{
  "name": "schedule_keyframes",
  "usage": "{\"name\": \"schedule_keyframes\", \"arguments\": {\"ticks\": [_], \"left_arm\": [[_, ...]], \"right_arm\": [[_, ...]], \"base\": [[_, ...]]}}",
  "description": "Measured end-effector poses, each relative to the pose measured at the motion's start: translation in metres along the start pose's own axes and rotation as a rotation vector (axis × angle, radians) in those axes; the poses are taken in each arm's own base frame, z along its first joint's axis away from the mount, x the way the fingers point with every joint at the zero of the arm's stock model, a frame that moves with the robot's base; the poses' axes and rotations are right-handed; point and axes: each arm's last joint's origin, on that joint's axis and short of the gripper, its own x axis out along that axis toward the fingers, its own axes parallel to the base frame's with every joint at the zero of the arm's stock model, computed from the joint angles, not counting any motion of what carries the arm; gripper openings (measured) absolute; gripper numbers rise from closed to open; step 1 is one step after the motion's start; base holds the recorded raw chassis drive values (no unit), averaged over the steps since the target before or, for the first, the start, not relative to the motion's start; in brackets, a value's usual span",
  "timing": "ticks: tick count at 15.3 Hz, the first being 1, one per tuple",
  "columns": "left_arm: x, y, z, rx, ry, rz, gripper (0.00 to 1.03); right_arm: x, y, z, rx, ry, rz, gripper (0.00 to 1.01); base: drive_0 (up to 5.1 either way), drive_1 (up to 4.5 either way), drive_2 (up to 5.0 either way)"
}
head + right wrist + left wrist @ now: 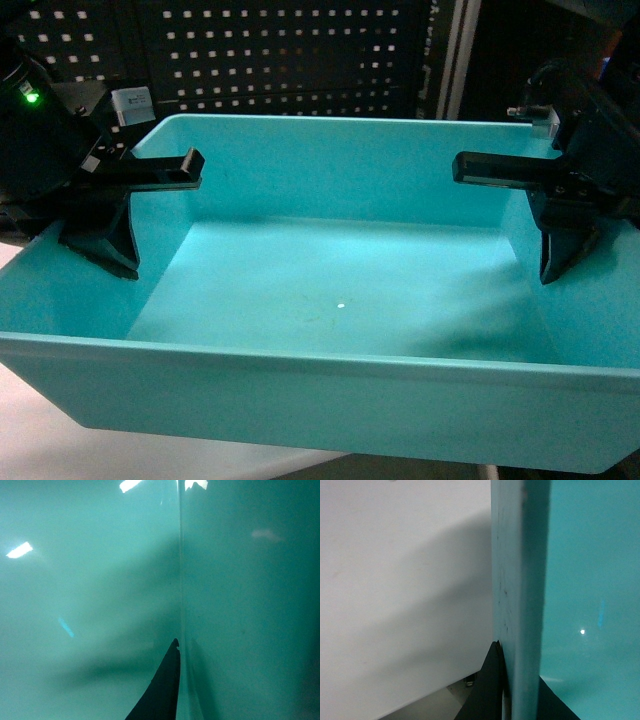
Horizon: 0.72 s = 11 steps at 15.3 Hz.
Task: Stack blue boxes stably on right
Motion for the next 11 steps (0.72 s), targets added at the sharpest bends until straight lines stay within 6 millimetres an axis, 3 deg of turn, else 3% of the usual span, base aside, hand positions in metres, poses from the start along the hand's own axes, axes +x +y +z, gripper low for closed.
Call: {"name": "schedule_keyframes", "arguments": {"ticks": [8, 11], "left_arm": [[0.0000, -0.0002, 0.0000, 0.000, 0.000, -0.003, 0.02], [0.0004, -0.0035, -0.0007, 0.008, 0.001, -0.007, 0.02]], "right_arm": [[0.0000, -0.0006, 0.0000, 0.001, 0.002, -0.001, 0.07], [-0.0001, -0.0037, 0.0014, 0.005, 0.004, -0.004, 0.07]], "base": [[3.1, -5.39, -2.6], [-0.6, -2.36, -1.6]]}}
